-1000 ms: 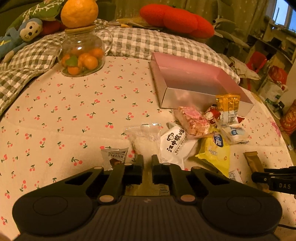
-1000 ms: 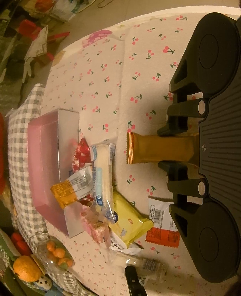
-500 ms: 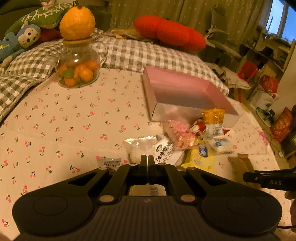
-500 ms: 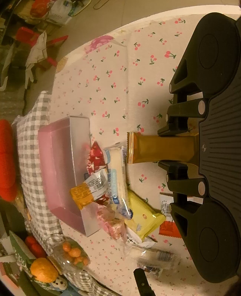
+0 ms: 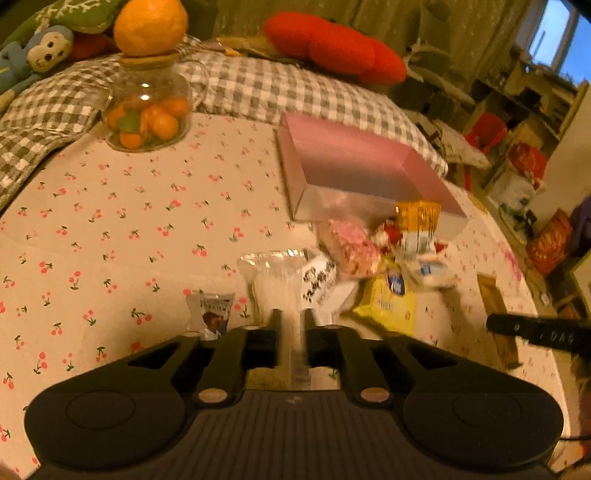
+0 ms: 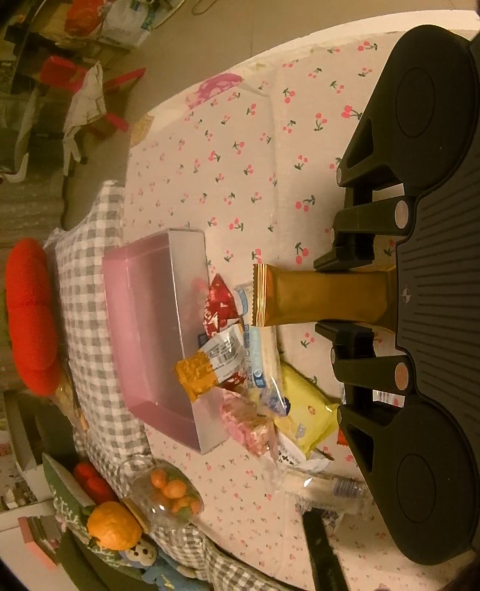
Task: Organize snacks
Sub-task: 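Carry the golden bar and clear bag into the pink box with both tools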
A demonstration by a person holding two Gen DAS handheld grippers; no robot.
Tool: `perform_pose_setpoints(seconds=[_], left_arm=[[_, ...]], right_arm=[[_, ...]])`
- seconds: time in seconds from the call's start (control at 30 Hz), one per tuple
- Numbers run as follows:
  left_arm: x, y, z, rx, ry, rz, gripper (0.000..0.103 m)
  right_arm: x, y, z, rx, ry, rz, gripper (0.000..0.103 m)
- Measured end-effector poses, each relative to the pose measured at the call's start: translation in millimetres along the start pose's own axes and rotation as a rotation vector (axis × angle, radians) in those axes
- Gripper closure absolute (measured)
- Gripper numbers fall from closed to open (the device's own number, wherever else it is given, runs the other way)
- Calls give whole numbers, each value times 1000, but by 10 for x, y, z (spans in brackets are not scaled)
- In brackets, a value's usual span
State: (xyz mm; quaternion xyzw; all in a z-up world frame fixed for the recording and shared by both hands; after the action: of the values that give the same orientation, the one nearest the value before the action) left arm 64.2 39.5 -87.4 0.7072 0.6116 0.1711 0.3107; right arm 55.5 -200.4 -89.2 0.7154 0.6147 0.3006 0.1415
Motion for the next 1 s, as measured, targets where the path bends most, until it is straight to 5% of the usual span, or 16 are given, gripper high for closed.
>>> perform_pose_setpoints(seconds=[0.13,0.5,0.7,1.0], left_arm=[[-60,-43,107,33,27,50,62],[-138,-147,382,94,130,195,64],[-110,-135,325,80,131,182,79],[-107,-31,166,31,88,111,87]], right_arm=[[37,-15,-6,5,8,-9,76],[197,-166,63,54,28,-64,76],[273,-226,107,69,26,-95,76],[331,-196,76,64,37,-92,76]])
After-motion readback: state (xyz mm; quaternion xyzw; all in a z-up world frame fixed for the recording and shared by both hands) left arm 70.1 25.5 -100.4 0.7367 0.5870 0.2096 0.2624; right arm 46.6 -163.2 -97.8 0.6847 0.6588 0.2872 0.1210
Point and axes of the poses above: each gripper's, at about its wrist camera, not at the fingertips, and z roughly the way its jaws point, x to its left, y to its top, the point moved 9 cm from there along z, roughly the way its jaws point, and after that the axes turned 10 degrees about z, right-handed, at the moved point
